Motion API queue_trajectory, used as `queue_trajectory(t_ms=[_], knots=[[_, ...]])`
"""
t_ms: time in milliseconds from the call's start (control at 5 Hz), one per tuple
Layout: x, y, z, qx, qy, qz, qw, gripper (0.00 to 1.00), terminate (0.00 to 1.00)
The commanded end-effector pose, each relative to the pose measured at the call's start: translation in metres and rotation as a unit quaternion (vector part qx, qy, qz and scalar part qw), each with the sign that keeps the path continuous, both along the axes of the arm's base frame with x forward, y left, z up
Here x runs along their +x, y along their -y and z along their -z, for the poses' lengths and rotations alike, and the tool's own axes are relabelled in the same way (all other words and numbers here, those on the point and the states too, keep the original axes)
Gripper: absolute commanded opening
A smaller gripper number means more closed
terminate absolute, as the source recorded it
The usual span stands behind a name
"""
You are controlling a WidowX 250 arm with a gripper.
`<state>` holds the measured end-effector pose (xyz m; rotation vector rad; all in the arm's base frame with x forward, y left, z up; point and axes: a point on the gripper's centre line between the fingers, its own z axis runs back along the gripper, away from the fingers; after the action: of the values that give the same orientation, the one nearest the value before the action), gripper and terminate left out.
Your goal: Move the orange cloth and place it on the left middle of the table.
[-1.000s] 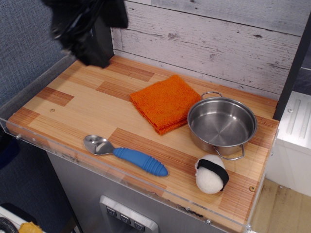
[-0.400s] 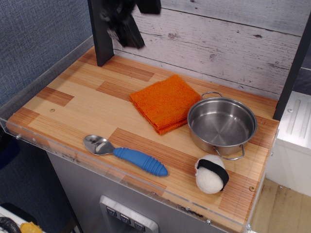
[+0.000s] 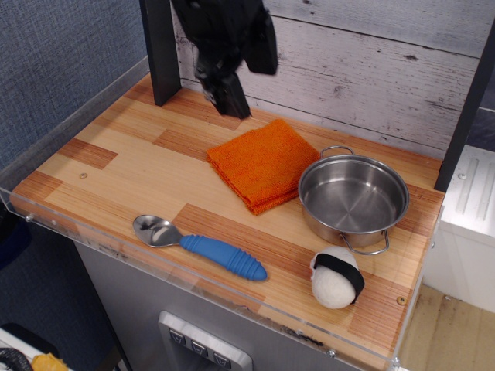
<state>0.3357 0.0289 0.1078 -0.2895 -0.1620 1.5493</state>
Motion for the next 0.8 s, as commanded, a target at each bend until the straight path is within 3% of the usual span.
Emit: queue_trajectory(t_ms=[0, 600], knots=[[0.023, 0.007, 0.016, 0.012, 0.002, 0.017, 0.9998, 1.00, 0.00], [0.016, 0.005, 0.050, 0.034, -0.054, 0.037, 0.9973, 1.00, 0.00]])
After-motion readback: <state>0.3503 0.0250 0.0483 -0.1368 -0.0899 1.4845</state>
